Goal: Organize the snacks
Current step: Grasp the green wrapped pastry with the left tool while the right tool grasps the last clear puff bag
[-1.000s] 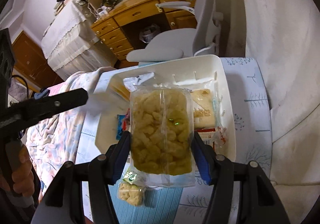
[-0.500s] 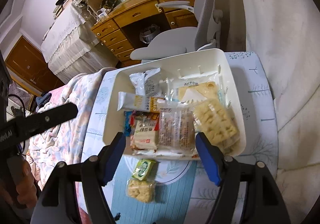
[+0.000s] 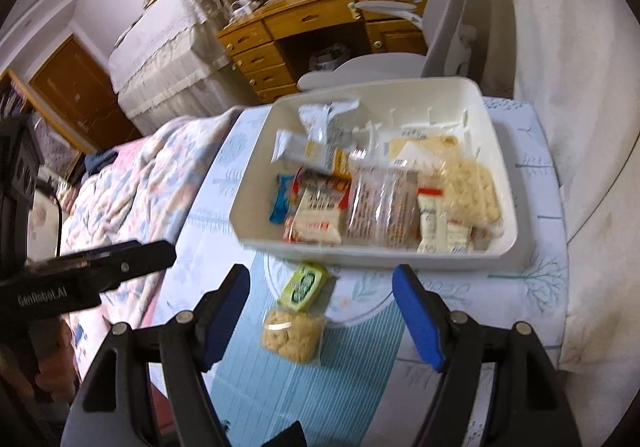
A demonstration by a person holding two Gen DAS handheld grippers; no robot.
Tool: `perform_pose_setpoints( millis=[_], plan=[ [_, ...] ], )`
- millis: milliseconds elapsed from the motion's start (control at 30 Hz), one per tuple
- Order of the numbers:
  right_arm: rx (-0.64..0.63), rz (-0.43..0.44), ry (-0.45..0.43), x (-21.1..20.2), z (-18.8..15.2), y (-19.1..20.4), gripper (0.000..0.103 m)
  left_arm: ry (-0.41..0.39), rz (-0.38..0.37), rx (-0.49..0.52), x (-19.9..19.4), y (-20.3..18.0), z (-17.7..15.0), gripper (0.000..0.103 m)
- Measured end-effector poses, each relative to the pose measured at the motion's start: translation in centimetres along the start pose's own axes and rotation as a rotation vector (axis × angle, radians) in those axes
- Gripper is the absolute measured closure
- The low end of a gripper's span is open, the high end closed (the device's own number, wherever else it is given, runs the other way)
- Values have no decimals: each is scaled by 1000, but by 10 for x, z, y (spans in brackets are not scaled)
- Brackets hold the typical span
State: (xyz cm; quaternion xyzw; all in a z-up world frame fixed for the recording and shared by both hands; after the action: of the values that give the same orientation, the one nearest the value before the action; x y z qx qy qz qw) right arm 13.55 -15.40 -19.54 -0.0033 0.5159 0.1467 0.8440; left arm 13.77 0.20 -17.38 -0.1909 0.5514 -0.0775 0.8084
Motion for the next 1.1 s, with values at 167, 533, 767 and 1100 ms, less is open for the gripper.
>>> perform_pose_setpoints(
  millis=[167,533,767,1100],
  plan=[
    [-122,5,-56,5,-28,17,29,40,-7,42,11,6,-17,25],
    [-447,45,-179,26,-76,50,29,209,-45,-2,64,29,-19,23],
    [-661,37,-171,51,-97,72,29,313,-43,19,104,21,-14,22],
    [-841,0,-112,95,-115,83,25,419,-31,66,166,10,-9,22]
  ],
)
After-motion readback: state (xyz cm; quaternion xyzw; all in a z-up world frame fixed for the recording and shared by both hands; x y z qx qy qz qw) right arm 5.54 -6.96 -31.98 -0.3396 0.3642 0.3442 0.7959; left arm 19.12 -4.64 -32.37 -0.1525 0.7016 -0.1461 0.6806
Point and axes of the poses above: each gripper's, at about its wrist camera, not at the fingertips, and x roughly the way its jaws point, y to its left, z to its top, the point moved 3 cm from there along x, roughly the way its jaws point, and after that the axes turned 11 degrees about -z, right-handed, at the moved point
